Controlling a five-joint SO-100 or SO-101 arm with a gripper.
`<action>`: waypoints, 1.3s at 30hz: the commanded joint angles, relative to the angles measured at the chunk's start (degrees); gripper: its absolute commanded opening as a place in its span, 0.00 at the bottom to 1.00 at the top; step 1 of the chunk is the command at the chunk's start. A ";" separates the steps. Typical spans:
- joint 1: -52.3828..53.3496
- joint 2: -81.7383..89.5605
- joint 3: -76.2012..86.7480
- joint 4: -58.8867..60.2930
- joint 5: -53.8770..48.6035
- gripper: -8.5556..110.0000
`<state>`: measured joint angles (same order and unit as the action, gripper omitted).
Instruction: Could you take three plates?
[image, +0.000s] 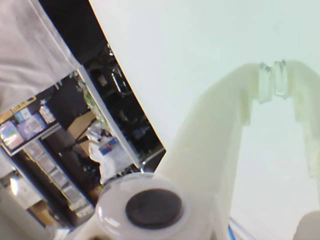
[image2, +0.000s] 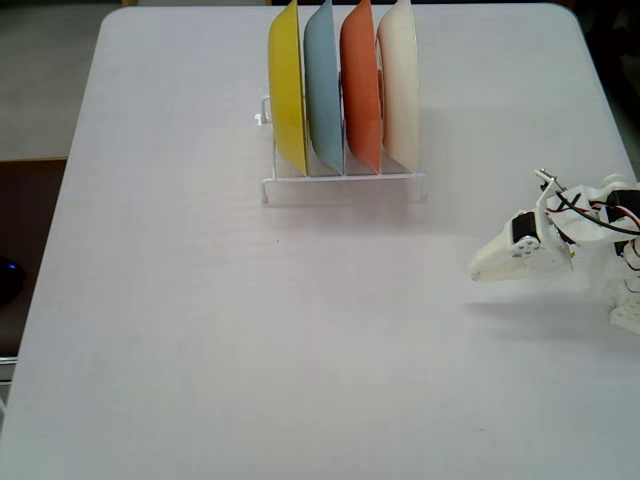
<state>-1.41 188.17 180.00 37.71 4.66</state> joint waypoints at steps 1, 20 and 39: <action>-0.26 1.58 -0.09 -1.14 -1.58 0.07; -0.26 1.58 -0.09 -1.14 -1.67 0.07; 1.58 1.49 -12.66 -2.20 -1.23 0.07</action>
<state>-1.49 188.70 175.43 37.27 4.75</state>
